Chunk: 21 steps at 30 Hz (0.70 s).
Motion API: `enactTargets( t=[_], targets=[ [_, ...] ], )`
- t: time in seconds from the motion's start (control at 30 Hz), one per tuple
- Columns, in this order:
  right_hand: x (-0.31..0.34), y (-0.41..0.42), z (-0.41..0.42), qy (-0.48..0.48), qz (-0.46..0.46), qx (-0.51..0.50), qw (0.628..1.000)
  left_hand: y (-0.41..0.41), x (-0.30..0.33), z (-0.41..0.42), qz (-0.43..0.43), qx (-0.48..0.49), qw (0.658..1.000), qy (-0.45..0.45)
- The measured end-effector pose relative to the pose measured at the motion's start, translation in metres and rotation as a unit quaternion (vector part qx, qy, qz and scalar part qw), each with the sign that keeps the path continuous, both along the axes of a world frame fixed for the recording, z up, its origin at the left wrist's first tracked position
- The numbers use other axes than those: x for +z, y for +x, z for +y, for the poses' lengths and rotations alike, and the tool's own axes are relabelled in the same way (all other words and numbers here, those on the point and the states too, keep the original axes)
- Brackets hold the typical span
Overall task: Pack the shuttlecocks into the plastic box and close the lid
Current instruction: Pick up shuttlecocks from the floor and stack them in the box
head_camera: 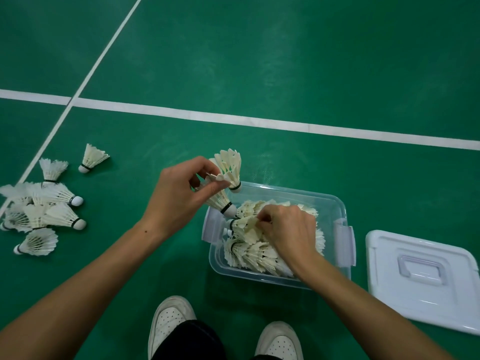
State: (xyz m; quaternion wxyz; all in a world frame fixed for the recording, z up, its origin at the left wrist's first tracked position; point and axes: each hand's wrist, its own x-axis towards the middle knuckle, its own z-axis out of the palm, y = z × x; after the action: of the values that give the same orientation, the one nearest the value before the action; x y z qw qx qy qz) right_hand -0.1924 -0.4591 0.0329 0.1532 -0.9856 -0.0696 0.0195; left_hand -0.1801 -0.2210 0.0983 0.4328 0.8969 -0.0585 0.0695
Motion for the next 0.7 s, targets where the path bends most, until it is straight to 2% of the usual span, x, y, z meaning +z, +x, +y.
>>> enactTargets(
  t=[0.1,0.3,0.43,0.53,0.7],
  targets=[
    [0.003,0.002,-0.005,0.018,0.014,0.014,1.0,0.0,-0.001,-0.003,0.016,-0.05,0.998,0.02],
    [0.035,0.006,-0.031,0.164,0.069,0.009,0.984,0.01,0.002,0.002,0.03,-0.165,0.978,0.123],
    [0.066,0.009,-0.052,0.279,0.047,0.025,0.959,0.02,0.014,-0.006,0.017,-0.218,0.954,0.203],
    [0.076,0.01,-0.052,0.286,0.026,0.094,0.953,0.028,0.024,-0.019,0.011,-0.257,0.937,0.236],
    [0.058,0.014,-0.05,0.262,-0.034,0.149,0.953,0.033,0.031,-0.033,0.018,-0.282,0.935,0.214]
  ],
)
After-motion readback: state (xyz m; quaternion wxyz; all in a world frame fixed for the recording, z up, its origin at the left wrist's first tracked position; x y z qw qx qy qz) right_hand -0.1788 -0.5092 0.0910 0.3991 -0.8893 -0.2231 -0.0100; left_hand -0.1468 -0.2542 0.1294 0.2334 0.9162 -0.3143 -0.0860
